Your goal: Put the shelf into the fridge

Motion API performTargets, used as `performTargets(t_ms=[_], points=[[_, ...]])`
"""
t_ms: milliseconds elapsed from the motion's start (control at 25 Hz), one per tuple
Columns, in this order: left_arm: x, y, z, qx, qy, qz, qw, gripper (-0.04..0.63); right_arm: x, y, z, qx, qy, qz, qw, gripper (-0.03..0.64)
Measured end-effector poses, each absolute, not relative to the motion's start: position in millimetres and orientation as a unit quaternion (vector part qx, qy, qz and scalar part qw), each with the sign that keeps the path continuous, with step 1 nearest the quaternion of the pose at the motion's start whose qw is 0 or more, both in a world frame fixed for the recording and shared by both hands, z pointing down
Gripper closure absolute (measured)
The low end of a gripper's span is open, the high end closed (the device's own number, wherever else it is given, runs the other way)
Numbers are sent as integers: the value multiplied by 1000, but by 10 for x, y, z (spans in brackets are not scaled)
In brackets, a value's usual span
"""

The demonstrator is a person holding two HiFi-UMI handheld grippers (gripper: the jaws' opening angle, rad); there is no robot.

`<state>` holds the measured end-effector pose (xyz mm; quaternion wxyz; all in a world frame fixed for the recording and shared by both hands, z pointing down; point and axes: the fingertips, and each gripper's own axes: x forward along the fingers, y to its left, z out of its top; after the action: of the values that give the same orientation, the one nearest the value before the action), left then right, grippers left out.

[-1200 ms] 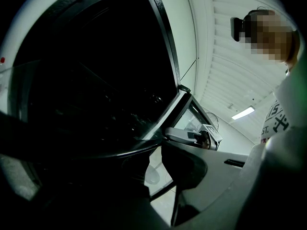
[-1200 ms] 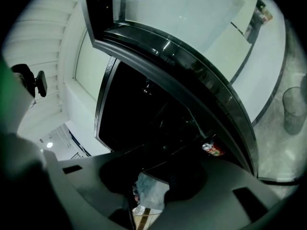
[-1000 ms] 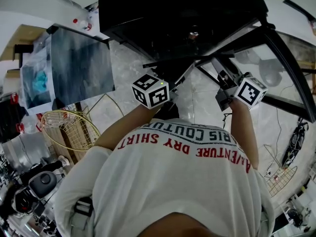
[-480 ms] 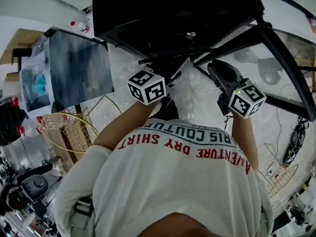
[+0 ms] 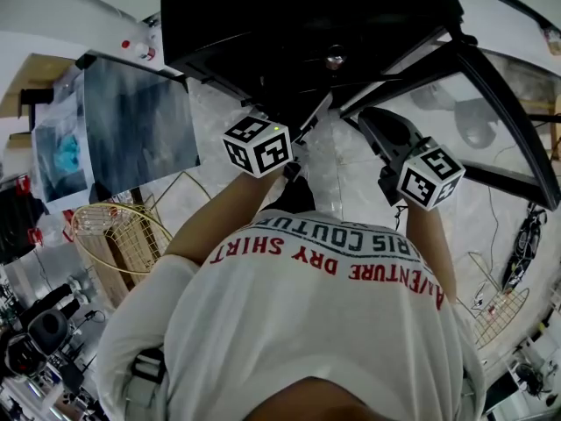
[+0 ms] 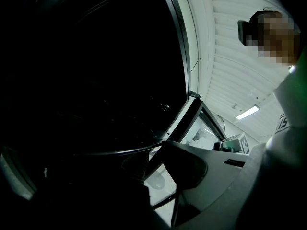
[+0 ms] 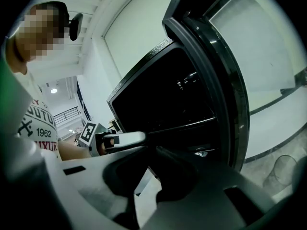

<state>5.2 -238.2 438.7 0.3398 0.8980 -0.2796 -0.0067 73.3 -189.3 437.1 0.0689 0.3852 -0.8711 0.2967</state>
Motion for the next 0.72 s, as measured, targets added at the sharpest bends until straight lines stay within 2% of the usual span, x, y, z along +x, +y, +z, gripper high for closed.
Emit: performTargets(t_ms=[720], points=[[10,-2749,4384,900,-294,-7,323,488,707,-1918,4412,382,-869,306,73,561]])
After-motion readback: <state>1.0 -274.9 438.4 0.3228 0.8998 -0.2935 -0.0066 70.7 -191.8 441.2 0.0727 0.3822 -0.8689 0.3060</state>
